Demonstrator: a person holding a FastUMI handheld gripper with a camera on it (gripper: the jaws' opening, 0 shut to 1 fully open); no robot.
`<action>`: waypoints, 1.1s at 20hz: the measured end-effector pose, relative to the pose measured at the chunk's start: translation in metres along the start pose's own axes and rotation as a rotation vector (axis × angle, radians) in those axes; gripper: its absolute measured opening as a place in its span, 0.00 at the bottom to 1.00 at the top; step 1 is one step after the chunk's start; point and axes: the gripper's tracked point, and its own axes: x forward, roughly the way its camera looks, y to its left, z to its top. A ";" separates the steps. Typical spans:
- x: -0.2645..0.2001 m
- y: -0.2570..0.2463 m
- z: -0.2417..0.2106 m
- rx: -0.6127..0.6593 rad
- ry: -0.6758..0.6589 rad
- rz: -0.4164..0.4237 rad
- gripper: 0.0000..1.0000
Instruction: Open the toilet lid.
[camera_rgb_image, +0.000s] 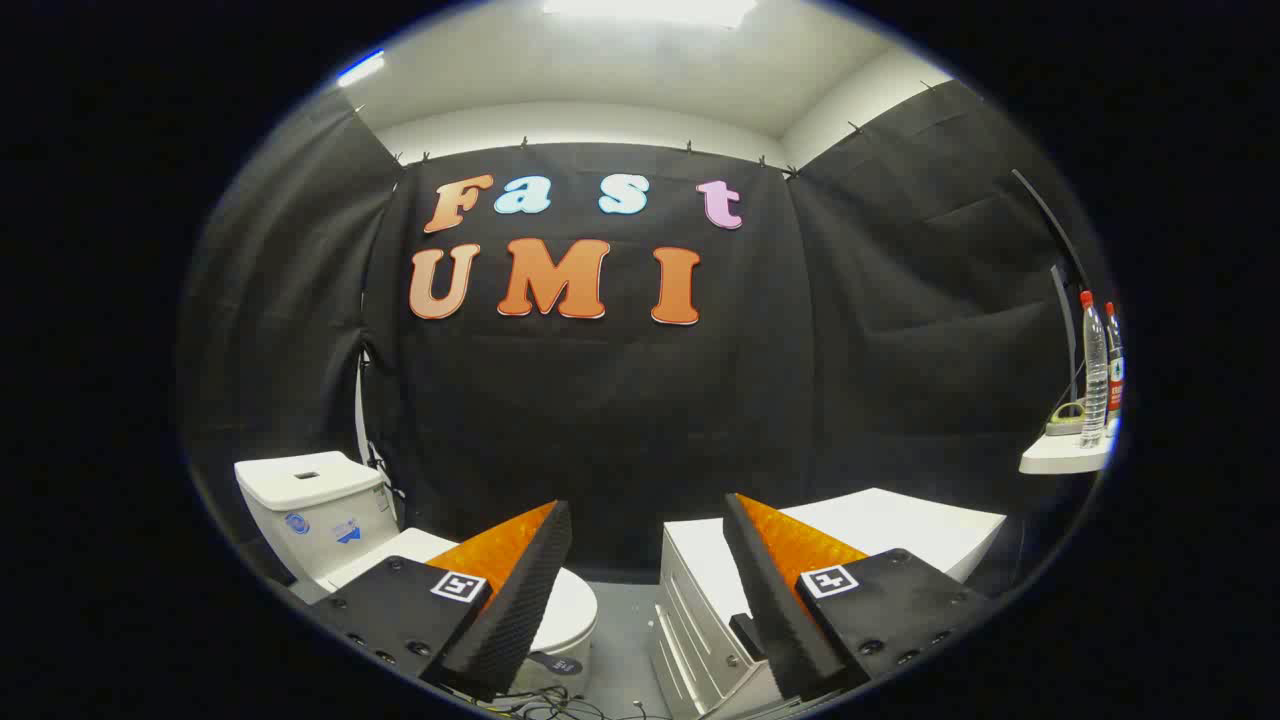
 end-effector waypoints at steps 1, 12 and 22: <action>0.002 0.001 -0.001 0.000 0.002 0.001 0.98; 0.000 0.000 -0.004 0.013 0.018 0.001 0.98; 0.001 0.004 -0.004 0.004 0.015 0.010 0.98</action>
